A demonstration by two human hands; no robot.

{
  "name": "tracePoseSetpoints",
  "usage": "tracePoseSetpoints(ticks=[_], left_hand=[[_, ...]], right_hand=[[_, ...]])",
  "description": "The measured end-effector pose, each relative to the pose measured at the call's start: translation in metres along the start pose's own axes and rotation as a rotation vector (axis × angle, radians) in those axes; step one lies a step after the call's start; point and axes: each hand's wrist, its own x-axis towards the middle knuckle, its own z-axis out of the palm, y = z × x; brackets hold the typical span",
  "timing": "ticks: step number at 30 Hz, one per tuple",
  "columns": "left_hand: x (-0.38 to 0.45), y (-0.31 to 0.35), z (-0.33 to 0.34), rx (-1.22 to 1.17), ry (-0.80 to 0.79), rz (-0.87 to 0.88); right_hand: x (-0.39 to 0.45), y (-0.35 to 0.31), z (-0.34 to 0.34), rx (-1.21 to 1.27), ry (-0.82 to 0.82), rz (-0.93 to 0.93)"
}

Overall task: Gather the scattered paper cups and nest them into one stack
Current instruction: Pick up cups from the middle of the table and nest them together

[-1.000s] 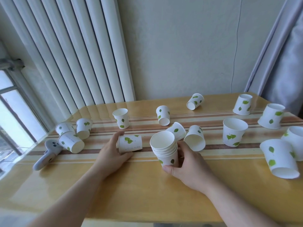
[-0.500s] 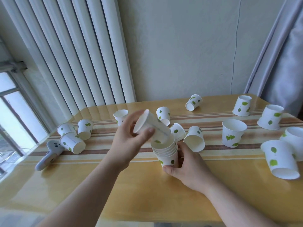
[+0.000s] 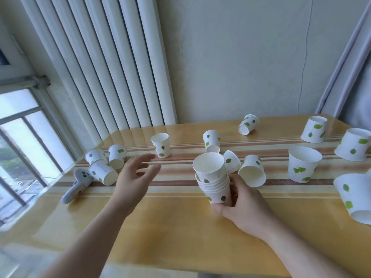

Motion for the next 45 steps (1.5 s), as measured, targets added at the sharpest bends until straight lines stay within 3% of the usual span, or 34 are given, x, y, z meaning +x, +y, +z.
tracePoseSetpoints(ticks=[4, 10, 17, 24, 29, 32, 34, 37, 39, 45], left_hand=[[0.022, -0.038, -0.049, 0.349, 0.287, -0.195], [0.054, -0.065, -0.083, 0.597, 0.204, -0.369], [0.078, -0.071, -0.091, 0.629, 0.155, -0.478], [0.06, -0.066, -0.076, 0.349, 0.224, -0.373], [0.054, -0.041, -0.067, -0.227, 0.294, -0.238], [0.063, -0.011, -0.055, -0.611, 0.192, -0.082], [0.066, 0.004, -0.045, -0.616, 0.098, -0.011], [0.063, 0.01, -0.031, -0.372, -0.033, 0.036], [0.061, 0.007, -0.021, -0.252, -0.063, 0.032], [0.064, -0.005, -0.018, -0.228, -0.1, 0.012]], right_hand=[[0.018, -0.019, 0.006, 0.034, -0.04, 0.016], [0.057, -0.051, 0.053, 0.077, -0.113, -0.042], [0.102, -0.059, 0.099, 0.049, -0.135, -0.041], [0.118, -0.055, 0.111, 0.057, -0.114, -0.079], [0.118, -0.052, 0.109, 0.077, -0.138, -0.084], [0.119, -0.05, 0.108, 0.079, -0.141, -0.091], [0.119, -0.048, 0.107, 0.081, -0.135, -0.098], [0.119, -0.047, 0.107, 0.087, -0.134, -0.103], [0.121, -0.046, 0.107, 0.099, -0.137, -0.096], [0.125, -0.042, 0.108, 0.12, -0.15, -0.074]])
